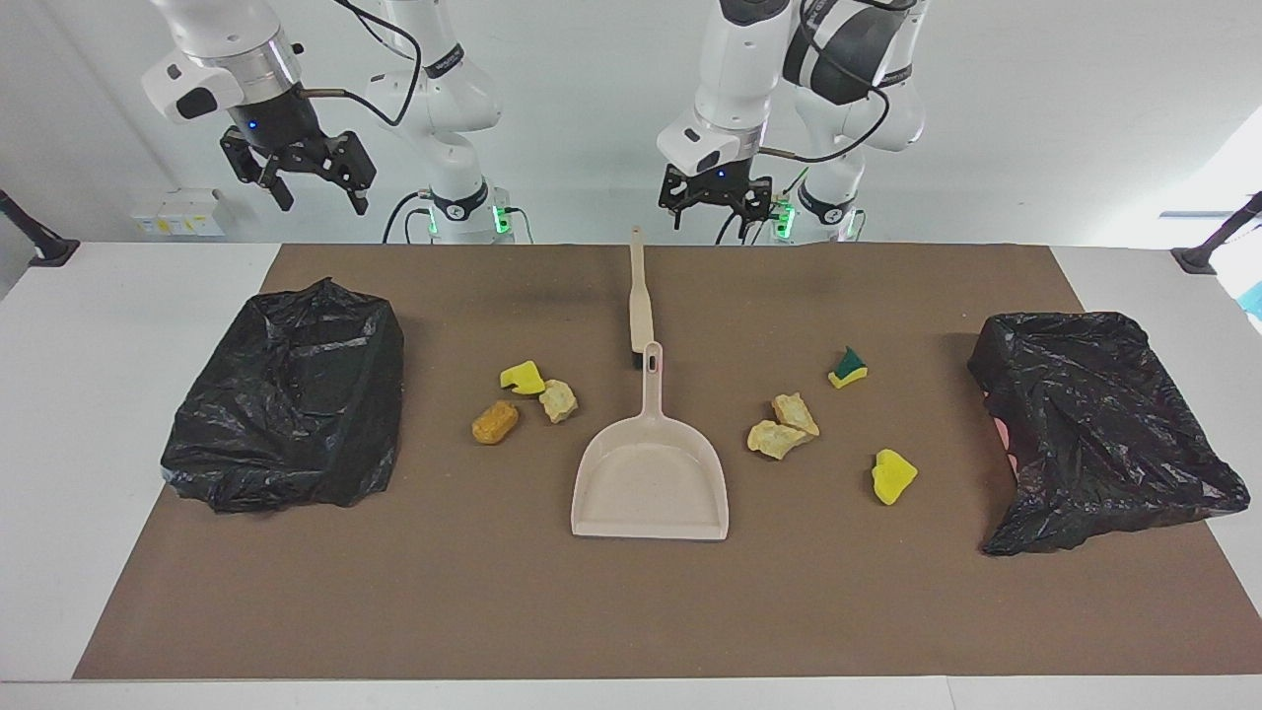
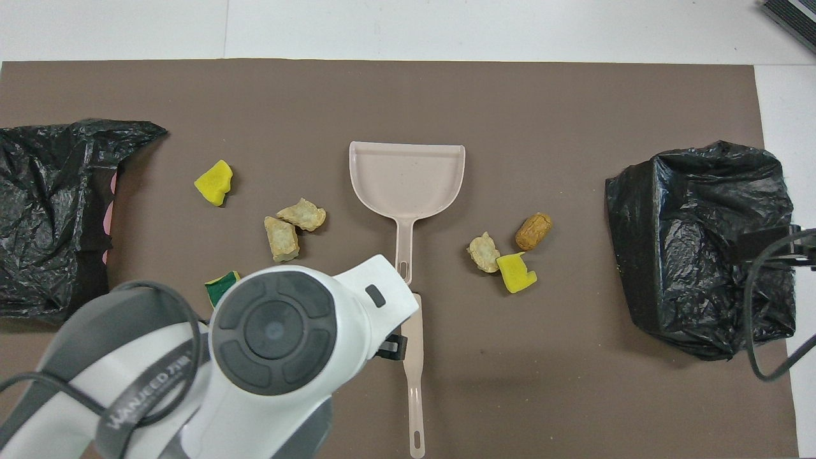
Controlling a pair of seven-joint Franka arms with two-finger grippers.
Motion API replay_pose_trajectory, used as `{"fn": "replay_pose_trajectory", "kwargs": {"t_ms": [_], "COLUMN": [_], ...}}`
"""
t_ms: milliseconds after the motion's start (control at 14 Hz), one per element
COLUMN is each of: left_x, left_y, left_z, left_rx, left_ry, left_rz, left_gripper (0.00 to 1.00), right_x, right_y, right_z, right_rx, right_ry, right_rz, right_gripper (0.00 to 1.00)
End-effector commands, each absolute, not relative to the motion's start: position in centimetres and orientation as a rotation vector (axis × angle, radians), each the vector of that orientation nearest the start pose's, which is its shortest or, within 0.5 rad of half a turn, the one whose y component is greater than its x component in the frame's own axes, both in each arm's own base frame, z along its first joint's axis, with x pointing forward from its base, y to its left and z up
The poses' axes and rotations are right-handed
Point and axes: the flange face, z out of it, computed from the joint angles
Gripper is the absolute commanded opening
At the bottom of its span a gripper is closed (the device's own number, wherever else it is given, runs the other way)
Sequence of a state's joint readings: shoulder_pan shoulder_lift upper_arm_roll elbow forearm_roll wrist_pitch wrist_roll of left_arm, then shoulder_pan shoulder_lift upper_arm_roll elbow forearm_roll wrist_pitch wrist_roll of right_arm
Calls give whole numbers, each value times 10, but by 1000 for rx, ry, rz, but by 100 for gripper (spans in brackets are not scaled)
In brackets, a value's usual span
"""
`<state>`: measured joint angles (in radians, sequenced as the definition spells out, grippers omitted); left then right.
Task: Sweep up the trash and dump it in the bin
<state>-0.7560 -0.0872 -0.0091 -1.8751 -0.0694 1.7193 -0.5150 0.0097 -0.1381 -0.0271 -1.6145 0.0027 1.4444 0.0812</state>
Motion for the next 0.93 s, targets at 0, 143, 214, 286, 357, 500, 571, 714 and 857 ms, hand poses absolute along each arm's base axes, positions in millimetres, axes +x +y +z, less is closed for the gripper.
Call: {"fn": "replay_pose_trajectory", "kwargs": {"t_ms": [0, 143, 214, 286, 357, 500, 571, 714, 857], "left_x": [347, 333, 326, 317, 301, 295, 290, 278, 262], "left_y": [-381, -406, -418, -424, -434, -435, -437, -436, -438], "left_z": [502, 462, 438, 416, 402, 384, 380, 367, 354], "left_rx": [-3155, -3128, -3129, -3145, -3159, -3155, -3153, -3159, -3155], "left_ry": [327, 275, 251, 256, 268, 255, 263, 267, 254], "left_rz": [125, 161, 154, 124, 97, 102, 107, 137, 206], "left_gripper": [100, 100, 100, 100, 100, 100, 100, 100, 100], "right_x": [490, 488, 488, 488, 487, 486, 486, 486, 486], "right_y": [-15, -16, -18, -18, -18, -18, -18, -21, -24], "right_z": [666, 666, 666, 666, 666, 666, 666, 666, 666], "right_rx": [-3144, -3143, -3143, -3143, -3143, -3143, -3143, -3143, -3143], "right_ry": [112, 114, 119, 119, 119, 117, 107, 61, 68], "right_rz": [46, 55, 56, 60, 68, 77, 80, 77, 75], "right_gripper": [100, 100, 100, 100, 100, 100, 100, 100, 100]}}
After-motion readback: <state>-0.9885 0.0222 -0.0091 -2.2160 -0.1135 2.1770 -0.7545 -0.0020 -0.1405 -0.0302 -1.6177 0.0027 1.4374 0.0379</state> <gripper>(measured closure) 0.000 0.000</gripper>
